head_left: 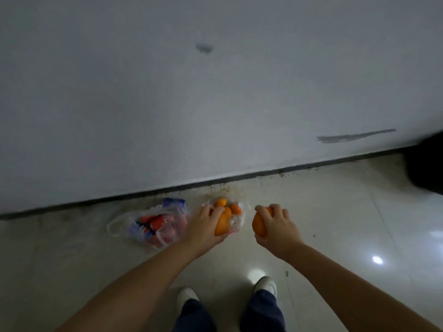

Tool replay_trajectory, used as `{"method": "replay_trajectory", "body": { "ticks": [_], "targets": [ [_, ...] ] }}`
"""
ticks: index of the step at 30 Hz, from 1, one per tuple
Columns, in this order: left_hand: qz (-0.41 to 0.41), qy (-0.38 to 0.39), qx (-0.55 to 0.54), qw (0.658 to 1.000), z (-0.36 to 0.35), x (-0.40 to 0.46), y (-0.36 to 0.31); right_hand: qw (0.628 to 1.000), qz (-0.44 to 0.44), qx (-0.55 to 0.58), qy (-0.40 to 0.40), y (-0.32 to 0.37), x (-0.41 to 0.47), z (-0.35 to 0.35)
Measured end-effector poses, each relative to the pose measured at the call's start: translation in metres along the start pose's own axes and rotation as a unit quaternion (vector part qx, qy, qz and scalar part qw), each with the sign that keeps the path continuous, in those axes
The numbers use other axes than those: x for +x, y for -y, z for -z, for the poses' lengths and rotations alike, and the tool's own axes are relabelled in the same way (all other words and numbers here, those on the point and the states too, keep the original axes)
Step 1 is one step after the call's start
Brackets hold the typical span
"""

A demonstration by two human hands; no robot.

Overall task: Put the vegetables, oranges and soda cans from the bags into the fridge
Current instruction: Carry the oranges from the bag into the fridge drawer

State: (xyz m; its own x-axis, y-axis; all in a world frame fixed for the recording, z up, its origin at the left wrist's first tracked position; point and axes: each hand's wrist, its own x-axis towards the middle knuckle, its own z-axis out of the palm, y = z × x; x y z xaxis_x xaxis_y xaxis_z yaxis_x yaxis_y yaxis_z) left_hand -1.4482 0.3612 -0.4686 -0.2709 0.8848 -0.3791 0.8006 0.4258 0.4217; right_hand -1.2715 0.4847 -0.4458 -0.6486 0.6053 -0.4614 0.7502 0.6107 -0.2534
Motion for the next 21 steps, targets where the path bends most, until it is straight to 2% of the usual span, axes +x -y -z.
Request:
{"method": "replay_trajectory", "body": {
  "ticks": [6,12,17,21],
  "targets": [
    [-0.111,-0.002,0.029,0.993,0.108,-0.046,-0.078,0.994,-0.072,0.024,-0.082,0.013,-0.111,0.091],
    [-0.258,-0.025,0.117,0.959,0.180,-0.082,-0.163,0.951,-0.195,0.123,-0.206,0.027,-0.220,0.137],
    [-0.372,-0.038,0.129,0.918,0.179,-0.127,-0.259,0.903,-0.269,0.175,-0.287,0.018,-0.330,0.140],
    [-0.455,-0.020,0.097,0.885,0.143,-0.193,-0.342,0.870,-0.333,0.148,-0.331,0.002,-0.440,0.125]
  ]
}}
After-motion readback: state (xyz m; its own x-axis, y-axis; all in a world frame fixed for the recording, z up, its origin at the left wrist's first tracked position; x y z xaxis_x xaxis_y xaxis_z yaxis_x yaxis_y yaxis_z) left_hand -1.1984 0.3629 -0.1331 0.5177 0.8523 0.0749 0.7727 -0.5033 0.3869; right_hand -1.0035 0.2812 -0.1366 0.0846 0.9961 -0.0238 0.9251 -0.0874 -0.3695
